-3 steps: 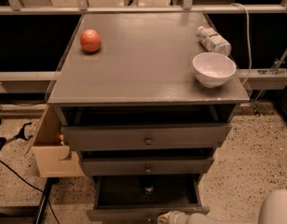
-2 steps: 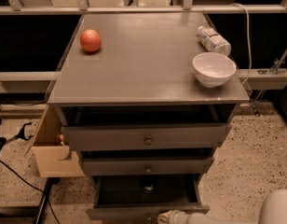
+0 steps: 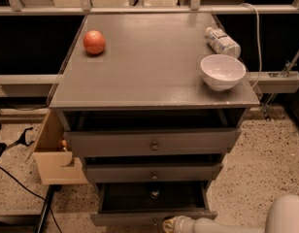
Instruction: Close bottom drawer
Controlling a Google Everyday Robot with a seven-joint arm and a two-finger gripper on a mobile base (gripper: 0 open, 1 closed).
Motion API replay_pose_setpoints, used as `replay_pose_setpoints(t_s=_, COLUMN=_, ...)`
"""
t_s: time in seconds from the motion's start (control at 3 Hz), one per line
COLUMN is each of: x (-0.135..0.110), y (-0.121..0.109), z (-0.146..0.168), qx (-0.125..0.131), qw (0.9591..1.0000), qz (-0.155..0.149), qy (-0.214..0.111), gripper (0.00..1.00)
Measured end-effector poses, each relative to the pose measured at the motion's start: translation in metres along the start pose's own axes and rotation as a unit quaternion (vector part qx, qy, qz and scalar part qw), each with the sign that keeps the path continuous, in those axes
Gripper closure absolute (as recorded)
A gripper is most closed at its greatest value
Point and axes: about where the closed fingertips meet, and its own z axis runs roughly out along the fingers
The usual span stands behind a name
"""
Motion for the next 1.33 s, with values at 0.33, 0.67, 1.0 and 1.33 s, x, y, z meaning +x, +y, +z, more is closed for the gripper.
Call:
replay_pose_setpoints(t_s=0.33, x=0.003, y=-0.007, z=0.005, qx=0.005, qw=1.0000, qz=-0.004, qy=0.000, gripper=1.00)
replay_pose_setpoints(t_s=0.67, x=0.012, y=-0.023, z=0.014, qx=0.013, qw=0.9998, qz=-0.014, qy=0.004, gripper=1.00)
replay_pose_setpoints(t_s=1.0, x=0.031, y=-0.054, z=0.028, qx=0.028, qw=0.9991, qz=-0.028, qy=0.014, gripper=1.00)
replay_pose_setpoints(t_s=1.33, x=0.044, y=-0.074, z=0.035, qx=0.037, qw=0.9985, qz=-0.035, qy=0.020, gripper=1.00)
